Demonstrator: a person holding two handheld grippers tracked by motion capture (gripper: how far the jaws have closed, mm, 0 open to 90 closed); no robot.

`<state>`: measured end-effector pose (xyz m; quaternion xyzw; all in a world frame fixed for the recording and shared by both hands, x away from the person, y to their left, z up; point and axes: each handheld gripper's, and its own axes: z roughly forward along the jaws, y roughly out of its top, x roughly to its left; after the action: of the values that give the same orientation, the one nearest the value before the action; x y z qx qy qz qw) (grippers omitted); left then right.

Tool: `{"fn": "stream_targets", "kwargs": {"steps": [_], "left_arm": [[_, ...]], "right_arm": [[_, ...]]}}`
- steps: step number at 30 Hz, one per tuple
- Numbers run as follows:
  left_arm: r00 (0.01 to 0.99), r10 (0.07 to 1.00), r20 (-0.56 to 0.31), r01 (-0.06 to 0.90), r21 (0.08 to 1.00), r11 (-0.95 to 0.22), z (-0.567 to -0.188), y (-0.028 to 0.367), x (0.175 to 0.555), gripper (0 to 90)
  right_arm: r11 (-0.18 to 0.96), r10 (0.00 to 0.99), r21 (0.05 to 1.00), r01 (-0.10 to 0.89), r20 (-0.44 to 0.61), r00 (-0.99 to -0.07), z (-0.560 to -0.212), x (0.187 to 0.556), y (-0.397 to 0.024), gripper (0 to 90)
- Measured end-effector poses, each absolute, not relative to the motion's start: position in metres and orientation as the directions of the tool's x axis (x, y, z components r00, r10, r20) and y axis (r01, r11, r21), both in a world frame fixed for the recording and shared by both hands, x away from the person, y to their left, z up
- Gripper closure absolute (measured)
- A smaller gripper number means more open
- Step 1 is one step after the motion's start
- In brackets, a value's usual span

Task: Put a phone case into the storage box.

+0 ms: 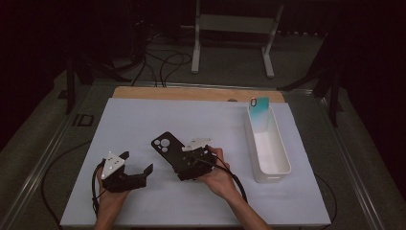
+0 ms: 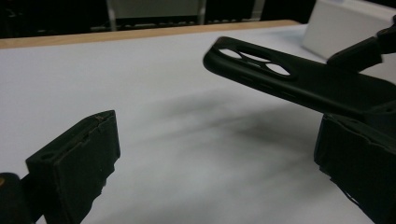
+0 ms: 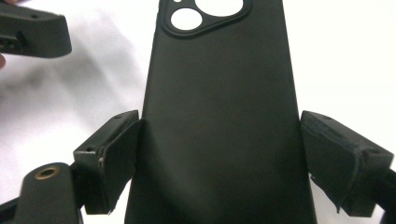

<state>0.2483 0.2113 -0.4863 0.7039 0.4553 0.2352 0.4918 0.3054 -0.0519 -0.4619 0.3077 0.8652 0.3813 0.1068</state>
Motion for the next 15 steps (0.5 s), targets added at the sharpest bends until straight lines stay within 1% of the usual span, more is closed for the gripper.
{"fn": "stream_targets", "kwargs": {"steps": [3, 9, 15], "left_arm": [[0.492, 0.859, -0.139, 0.414, 0.906, -0.090, -0.480, 0.209, 0.248, 0.8], [0.544, 0.824, -0.157, 0.415, 0.904, -0.102, -0.467, 0.195, 0.253, 1.9], [0.563, 0.796, -0.222, 0.436, 0.898, -0.059, -0.457, 0.185, 0.258, 5.8]], "right_arm": [[0.504, 0.610, 0.746, 0.435, 0.049, -0.791, -0.457, 0.303, -0.054, 14.9], [0.475, 0.593, 0.791, 0.386, 0.037, -0.804, -0.452, 0.298, -0.054, 14.9], [0.461, 0.568, 0.823, 0.333, 0.016, -0.823, -0.447, 0.292, -0.051, 14.8]]}}
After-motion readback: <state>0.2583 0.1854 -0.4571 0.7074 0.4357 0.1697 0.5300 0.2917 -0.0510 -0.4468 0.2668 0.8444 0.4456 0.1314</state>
